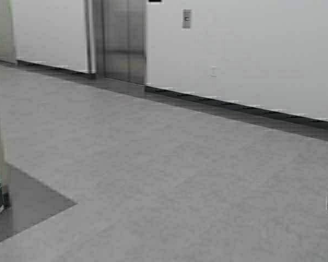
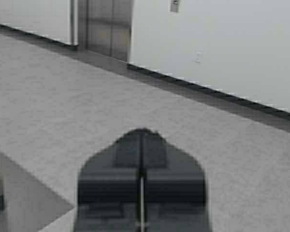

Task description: Navigate to elevator, push the call button, then enter the elevator

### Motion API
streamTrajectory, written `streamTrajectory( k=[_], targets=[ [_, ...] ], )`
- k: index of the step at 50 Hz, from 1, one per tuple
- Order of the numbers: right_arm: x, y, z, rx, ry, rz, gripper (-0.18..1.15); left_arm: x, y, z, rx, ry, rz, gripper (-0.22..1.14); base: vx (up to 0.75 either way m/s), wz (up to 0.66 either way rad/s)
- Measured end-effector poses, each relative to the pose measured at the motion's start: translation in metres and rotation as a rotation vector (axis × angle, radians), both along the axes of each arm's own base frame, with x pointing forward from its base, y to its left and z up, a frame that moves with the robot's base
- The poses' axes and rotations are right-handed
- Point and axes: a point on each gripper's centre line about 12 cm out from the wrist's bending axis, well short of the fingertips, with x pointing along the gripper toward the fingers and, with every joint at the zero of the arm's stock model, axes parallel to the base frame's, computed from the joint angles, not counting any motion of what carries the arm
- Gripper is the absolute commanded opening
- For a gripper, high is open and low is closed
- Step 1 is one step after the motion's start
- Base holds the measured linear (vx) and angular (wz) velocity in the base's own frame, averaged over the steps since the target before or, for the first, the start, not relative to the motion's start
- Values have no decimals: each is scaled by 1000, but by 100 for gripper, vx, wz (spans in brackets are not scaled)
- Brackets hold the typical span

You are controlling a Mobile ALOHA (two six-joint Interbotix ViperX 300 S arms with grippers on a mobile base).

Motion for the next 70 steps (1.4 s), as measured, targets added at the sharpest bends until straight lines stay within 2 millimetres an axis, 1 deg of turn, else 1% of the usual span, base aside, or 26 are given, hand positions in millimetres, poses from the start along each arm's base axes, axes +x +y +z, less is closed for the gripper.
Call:
streamTrajectory(
  k=[3,32,58,70],
  targets=[
    [0,0,4,0,-11,0,5,-1,0,0,0,-2,0,2,78,-18],
    [4,0,0,0,11,0,5,-1,0,-2,-1,3,0,2,77,-19],
    [5,0,-1,-4,14,0,5,8,0,-11,-3,57,0,2,77,6],
    [4,0,-2,-2,17,0,5,7,0,-8,-7,46,0,2,77,2]
  ],
)
